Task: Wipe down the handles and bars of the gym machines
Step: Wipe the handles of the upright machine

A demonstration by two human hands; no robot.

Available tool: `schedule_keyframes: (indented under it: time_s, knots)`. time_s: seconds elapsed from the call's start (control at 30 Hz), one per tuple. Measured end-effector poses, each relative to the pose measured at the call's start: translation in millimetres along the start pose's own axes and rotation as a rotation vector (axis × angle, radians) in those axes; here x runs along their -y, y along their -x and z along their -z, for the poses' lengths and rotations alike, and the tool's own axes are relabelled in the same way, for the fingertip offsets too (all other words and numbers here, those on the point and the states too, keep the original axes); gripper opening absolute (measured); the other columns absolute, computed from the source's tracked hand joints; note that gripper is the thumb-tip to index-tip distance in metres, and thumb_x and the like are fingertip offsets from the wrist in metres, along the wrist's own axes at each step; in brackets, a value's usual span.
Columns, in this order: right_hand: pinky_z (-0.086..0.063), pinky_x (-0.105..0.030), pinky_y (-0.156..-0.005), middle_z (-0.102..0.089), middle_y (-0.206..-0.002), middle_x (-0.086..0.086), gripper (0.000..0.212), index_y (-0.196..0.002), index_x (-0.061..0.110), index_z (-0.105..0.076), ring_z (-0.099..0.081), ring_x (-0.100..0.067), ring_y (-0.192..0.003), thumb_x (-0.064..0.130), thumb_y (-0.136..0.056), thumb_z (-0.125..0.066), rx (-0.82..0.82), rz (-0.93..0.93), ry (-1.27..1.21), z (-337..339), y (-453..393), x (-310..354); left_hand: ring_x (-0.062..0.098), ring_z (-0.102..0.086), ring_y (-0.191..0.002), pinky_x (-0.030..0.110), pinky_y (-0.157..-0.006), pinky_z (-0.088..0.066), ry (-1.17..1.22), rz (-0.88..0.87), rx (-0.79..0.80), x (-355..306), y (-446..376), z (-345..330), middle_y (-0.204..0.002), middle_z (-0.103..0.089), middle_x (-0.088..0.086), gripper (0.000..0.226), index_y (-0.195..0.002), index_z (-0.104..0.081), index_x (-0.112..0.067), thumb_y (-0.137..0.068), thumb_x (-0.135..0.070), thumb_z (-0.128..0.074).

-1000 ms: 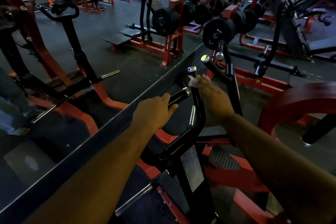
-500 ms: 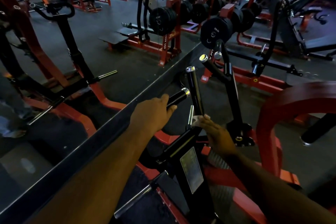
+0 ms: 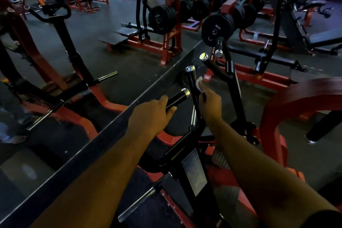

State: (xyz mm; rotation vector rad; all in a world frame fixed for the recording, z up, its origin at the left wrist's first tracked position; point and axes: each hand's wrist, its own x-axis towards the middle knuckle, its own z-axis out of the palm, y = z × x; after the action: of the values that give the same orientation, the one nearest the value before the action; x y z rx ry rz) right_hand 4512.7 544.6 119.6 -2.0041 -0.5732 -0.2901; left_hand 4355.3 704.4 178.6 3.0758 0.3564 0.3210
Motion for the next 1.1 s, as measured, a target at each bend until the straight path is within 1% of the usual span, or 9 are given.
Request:
schedule_keyframes:
  time_s: [0.1, 0.2, 0.33, 0.5, 0.6, 0.77, 0.87, 1.0, 1.1]
  knots:
    - [-0.056, -0.03, -0.092, -0.072, -0.122, -0.006, 0.048, -0.136, 0.013, -0.064, -0.07, -0.017, -0.103, -0.005, -0.094, -0.053, -0.049, -0.018, -0.052, 2.3, 37.4, -26.7, 0.036, -0.069, -0.09, 0.037, -0.065, -0.041, 0.002, 0.002, -0.004, -0.4, -0.7, -0.6, -0.102, -0.069, 0.011, 0.048, -0.125, -0.047, -0.019, -0.105, -0.06, -0.033]
    - [-0.058, -0.028, -0.083, -0.075, -0.108, -0.005, 0.047, -0.133, 0.015, -0.066, -0.068, -0.008, -0.085, -0.007, -0.093, -0.054, -0.065, -0.11, -0.109, 1.0, 75.6, -50.3, 0.034, -0.069, -0.089, 0.038, -0.064, -0.041, 0.011, 0.002, -0.005, -0.6, -0.5, -0.5, -0.1, -0.068, 0.011, 0.046, -0.122, -0.047, -0.02, -0.105, -0.06, -0.033]
    - [-0.055, -0.052, -0.096, -0.073, -0.122, -0.001, 0.046, -0.133, 0.03, -0.064, -0.069, -0.017, -0.111, 0.002, -0.098, -0.058, -0.039, -0.219, -0.271, 9.1, 114.5, -65.2, 0.034, -0.069, -0.088, 0.038, -0.064, -0.043, 0.022, 0.001, -0.006, -0.2, -0.5, -1.1, -0.099, -0.068, 0.01, 0.045, -0.12, -0.047, -0.02, -0.105, -0.06, -0.033]
    - [-0.048, -0.028, -0.106, -0.061, -0.138, 0.007, 0.04, -0.142, 0.014, -0.059, -0.062, -0.014, -0.126, 0.011, -0.103, -0.052, -0.015, -0.038, -0.152, 18.5, 68.7, -43.4, 0.034, -0.069, -0.089, 0.038, -0.064, -0.041, 0.022, 0.0, -0.013, -0.3, -1.6, -0.8, -0.1, -0.069, 0.01, 0.046, -0.122, -0.048, -0.02, -0.105, -0.06, -0.034]
    - [-0.056, -0.03, -0.089, -0.071, -0.112, 0.003, 0.038, -0.133, 0.015, -0.068, -0.067, -0.007, -0.097, 0.001, -0.101, -0.052, -0.077, -0.217, -0.222, -1.5, 70.3, -32.3, 0.034, -0.068, -0.091, 0.038, -0.064, -0.037, 0.017, 0.009, -0.009, -2.0, 0.9, 0.9, -0.102, -0.07, 0.01, 0.046, -0.125, -0.048, -0.02, -0.105, -0.059, -0.035]
    - [-0.056, -0.026, -0.083, -0.076, -0.11, 0.004, 0.028, -0.124, 0.011, -0.072, -0.07, -0.014, -0.102, 0.004, -0.102, -0.056, -0.231, -0.494, -0.694, -13.7, 107.6, -32.6, 0.035, -0.068, -0.09, 0.038, -0.064, -0.036, 0.01, 0.001, -0.026, -1.7, 0.4, 0.9, -0.101, -0.069, 0.011, 0.045, -0.122, -0.048, -0.02, -0.105, -0.059, -0.035]
    - [-0.054, -0.038, -0.097, -0.074, -0.12, -0.006, 0.027, -0.123, 0.013, -0.074, -0.067, -0.021, -0.115, 0.021, -0.098, -0.067, -0.196, -0.672, -0.849, -17.1, 124.5, -41.8, 0.034, -0.068, -0.089, 0.038, -0.063, -0.036, 0.003, -0.007, -0.026, -1.1, 0.6, 0.4, -0.1, -0.069, 0.011, 0.045, -0.122, -0.048, -0.019, -0.105, -0.059, -0.034]
    - [-0.053, -0.039, -0.08, -0.073, -0.1, -0.018, 0.02, -0.103, 0.011, -0.079, -0.068, -0.032, -0.091, 0.008, -0.098, -0.06, -0.089, -0.854, -0.917, -4.3, 147.0, -50.5, 0.034, -0.069, -0.091, 0.038, -0.063, -0.036, 0.0, -0.005, -0.027, -2.6, 0.2, 1.3, -0.103, -0.07, 0.011, 0.047, -0.124, -0.048, -0.019, -0.105, -0.06, -0.034]
    - [-0.054, -0.035, -0.069, -0.071, -0.091, -0.017, 0.027, -0.087, 0.016, -0.078, -0.07, -0.026, -0.076, 0.014, -0.103, -0.056, -0.099, -0.841, -0.905, 7.7, 130.6, -44.5, 0.033, -0.068, -0.091, 0.038, -0.063, -0.036, -0.01, 0.001, -0.014, -3.1, 0.1, 2.8, -0.104, -0.07, 0.01, 0.048, -0.126, -0.048, -0.019, -0.106, -0.059, -0.033]
